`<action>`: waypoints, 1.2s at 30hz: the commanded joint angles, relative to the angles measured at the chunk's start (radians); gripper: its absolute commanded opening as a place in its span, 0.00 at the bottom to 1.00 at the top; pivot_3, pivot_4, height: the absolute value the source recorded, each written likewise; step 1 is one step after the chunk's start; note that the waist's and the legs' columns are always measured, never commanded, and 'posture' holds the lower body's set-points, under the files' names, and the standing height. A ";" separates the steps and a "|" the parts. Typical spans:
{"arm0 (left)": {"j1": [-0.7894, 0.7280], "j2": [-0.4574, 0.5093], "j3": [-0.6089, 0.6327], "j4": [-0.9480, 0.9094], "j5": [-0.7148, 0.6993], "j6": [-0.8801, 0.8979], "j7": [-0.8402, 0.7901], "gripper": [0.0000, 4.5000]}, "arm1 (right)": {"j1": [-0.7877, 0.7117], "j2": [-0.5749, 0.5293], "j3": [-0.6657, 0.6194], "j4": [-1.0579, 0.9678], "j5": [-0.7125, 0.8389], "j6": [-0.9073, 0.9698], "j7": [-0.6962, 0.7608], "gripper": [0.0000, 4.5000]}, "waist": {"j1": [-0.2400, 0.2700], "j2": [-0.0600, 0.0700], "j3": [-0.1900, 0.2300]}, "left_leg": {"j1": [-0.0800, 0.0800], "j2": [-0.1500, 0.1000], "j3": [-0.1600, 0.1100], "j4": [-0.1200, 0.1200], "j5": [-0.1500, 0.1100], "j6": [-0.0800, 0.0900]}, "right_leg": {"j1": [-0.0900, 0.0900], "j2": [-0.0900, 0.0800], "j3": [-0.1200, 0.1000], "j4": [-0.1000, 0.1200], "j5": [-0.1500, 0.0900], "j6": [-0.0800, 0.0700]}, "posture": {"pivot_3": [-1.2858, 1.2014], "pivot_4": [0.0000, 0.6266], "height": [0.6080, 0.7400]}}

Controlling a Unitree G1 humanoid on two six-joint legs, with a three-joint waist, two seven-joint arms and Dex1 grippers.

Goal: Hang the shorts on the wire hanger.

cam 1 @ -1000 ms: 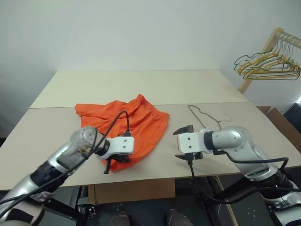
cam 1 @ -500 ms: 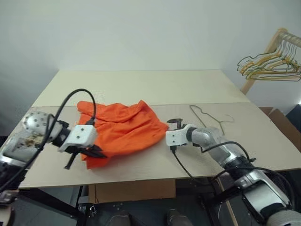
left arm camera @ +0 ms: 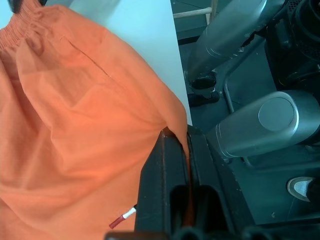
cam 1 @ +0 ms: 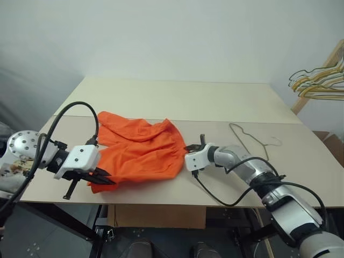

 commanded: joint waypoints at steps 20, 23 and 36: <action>-0.306 -0.181 -0.148 0.261 0.124 -0.226 0.009 0.00 | 0.279 -0.475 -0.288 -0.703 0.644 0.276 0.593 0.01 | -0.029 0.001 0.001 | 0.009 0.001 0.000 0.002 0.000 0.003 | 0.008 0.000 0.000 0.000 -0.003 0.004 | 0.58 0.00 1.00; -0.517 -0.320 -0.165 0.479 0.241 -0.240 0.143 0.00 | 0.088 -0.339 -0.283 -0.477 0.521 0.290 0.453 0.01 | -0.035 0.001 0.001 | 0.012 0.001 0.000 0.002 0.002 0.003 | 0.012 0.001 0.000 0.000 -0.003 0.004 | 0.58 0.00 1.00; -1.437 -0.598 -0.148 1.404 0.722 -0.353 1.758 0.00 | -0.753 0.055 -0.508 0.562 0.367 0.192 -0.788 0.01 | -0.008 0.001 0.001 | -0.023 -0.002 -0.001 -0.022 0.005 -0.011 | -0.029 0.002 0.002 -0.002 0.007 0.001 | 0.59 0.00 1.00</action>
